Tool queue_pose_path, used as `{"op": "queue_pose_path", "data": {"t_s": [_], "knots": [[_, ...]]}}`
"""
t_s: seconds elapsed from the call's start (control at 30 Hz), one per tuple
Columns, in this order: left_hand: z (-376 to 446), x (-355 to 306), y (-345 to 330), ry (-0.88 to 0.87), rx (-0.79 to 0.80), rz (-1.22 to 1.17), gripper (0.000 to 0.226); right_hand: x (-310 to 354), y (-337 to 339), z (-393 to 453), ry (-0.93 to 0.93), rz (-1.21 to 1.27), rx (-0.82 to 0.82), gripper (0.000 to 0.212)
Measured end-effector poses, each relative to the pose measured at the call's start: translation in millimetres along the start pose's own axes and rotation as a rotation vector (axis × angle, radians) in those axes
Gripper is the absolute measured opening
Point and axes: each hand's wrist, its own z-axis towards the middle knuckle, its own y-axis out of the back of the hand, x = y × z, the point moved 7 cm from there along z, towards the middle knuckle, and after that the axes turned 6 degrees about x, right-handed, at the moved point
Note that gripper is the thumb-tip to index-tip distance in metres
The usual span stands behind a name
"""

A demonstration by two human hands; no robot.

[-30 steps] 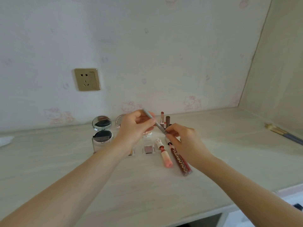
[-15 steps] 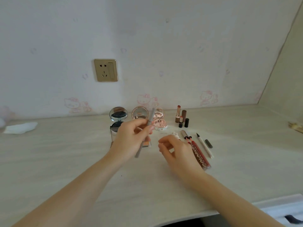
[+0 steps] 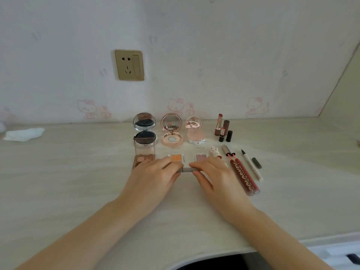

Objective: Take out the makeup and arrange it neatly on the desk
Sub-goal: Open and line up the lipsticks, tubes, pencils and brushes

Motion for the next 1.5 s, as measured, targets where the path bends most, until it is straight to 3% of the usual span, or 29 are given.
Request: {"op": "queue_pose_path", "data": {"t_s": [0.77, 1.0, 1.27, 1.5], "knots": [[-2.2, 5.4, 5.8, 0.077, 0.079, -0.024, 0.046, 16.6, 8.1, -7.6, 0.200, -0.117, -0.066, 0.019], [-3.7, 2.7, 8.4, 0.079, 0.075, -0.102, 0.027, 9.1, 7.4, -5.8, 0.045, -0.027, 0.003, 0.018], [-6.1, 5.5, 6.3, 0.129, 0.133, -0.195, 0.026, -2.3, 11.0, -5.6, -0.086, 0.000, -0.024, 0.025], [-5.4, 12.1, 4.8, 0.159, 0.085, -0.282, 0.027, -12.2, 22.7, -8.0, -0.266, 0.066, -0.109, 0.022]]}}
